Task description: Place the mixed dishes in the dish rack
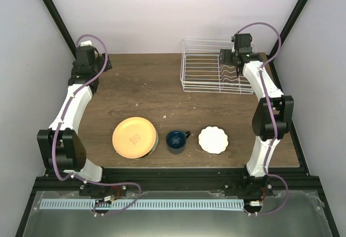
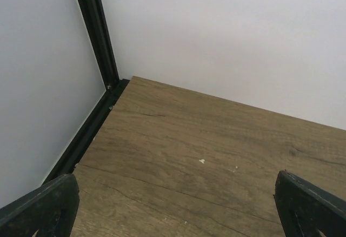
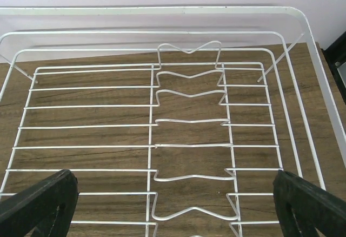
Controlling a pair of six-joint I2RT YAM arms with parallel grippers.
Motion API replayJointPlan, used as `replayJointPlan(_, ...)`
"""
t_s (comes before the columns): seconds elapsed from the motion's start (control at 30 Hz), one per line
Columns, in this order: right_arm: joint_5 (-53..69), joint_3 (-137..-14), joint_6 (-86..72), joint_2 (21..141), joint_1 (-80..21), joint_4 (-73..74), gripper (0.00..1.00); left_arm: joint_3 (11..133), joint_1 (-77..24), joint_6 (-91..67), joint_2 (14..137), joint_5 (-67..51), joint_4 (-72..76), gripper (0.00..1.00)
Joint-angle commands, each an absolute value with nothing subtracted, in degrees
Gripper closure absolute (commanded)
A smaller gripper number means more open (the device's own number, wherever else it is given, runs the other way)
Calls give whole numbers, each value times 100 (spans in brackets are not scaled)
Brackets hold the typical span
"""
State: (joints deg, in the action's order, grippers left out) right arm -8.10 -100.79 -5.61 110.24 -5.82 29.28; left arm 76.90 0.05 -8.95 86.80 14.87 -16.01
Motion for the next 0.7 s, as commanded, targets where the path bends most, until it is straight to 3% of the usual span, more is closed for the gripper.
replayJointPlan(0.0, -756, -10397, -668, 11125, -598, 3022, 0, 7780, -13, -760, 8746, 1336, -1485, 0)
replayJointPlan(0.23, -907, -10582, -755, 11218, -598, 3241, 0, 7783, -18, -603, 8806, 1276, -1438, 0)
replayJointPlan(0.53, -1085, -11999, -977, 12232, -595, 4693, 0, 8153, -18, 267, 9167, 851, -2119, 0)
replayJointPlan(0.67, -473, -12246, -998, 12451, -610, 4803, 0, 8136, -18, 298, 9224, 788, -2163, 0)
